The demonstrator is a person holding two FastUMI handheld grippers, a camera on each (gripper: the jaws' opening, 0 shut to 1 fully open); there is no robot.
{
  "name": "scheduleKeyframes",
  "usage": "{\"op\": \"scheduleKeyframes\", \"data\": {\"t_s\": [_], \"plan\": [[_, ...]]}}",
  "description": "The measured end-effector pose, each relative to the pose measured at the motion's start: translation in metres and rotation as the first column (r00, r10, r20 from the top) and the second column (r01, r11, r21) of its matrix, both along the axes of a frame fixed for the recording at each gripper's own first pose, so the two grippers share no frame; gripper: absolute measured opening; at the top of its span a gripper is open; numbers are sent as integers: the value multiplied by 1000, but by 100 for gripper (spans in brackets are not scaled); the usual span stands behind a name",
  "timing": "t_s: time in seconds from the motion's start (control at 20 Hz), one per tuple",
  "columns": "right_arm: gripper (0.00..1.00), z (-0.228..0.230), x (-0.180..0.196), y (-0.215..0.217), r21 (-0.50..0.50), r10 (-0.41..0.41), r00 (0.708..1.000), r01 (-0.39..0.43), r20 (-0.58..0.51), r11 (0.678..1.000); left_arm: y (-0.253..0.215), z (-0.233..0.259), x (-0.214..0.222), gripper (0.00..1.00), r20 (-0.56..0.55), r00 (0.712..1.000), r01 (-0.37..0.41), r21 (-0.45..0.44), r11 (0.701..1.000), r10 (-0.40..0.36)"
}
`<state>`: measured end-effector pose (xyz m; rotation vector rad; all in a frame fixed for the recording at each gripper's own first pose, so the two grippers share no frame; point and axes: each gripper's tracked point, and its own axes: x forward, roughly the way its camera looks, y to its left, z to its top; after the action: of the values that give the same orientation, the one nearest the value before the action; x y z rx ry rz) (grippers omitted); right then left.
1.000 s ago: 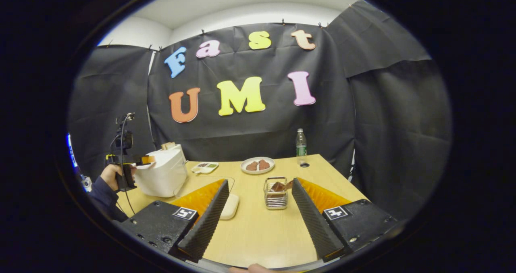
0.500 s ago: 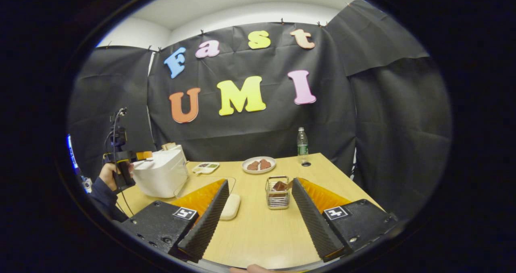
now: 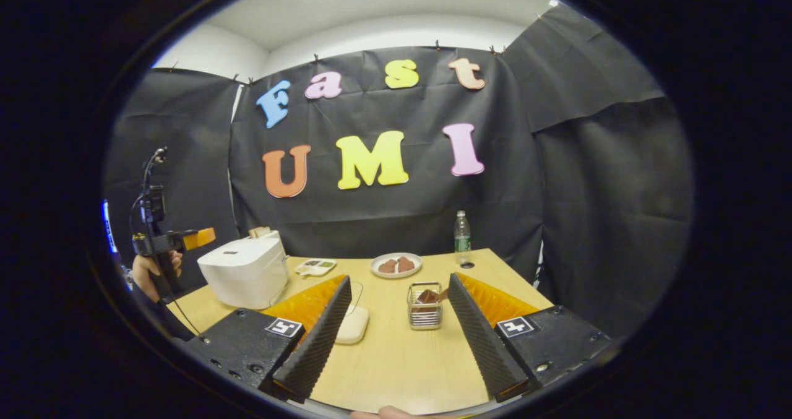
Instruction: Close the left gripper, press the button to open the rice cooker; take a wooden spoon from the chopstick holder with the right hand, scoop a spoonful of rice and pour it into the rice cooker, then put the wooden spoon back into the chopstick holder.
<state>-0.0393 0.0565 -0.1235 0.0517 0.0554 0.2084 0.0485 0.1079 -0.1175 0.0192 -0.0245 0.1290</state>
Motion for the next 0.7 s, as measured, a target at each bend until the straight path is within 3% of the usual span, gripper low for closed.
{"op": "scheduleKeyframes", "data": {"t_s": [0.3, 0.7], "plan": [[100, 15, -16, 5, -7, 1, 1000, -1, 29, 1000, -30, -2, -79, 93, -26, 997, -71, 29, 997, 72], [96, 35, -43, 7, -25, 3, 997, -1, 74, 1000, -88, -7, -148, 93, -59, 996, -67, 35, 997, 69]]}}
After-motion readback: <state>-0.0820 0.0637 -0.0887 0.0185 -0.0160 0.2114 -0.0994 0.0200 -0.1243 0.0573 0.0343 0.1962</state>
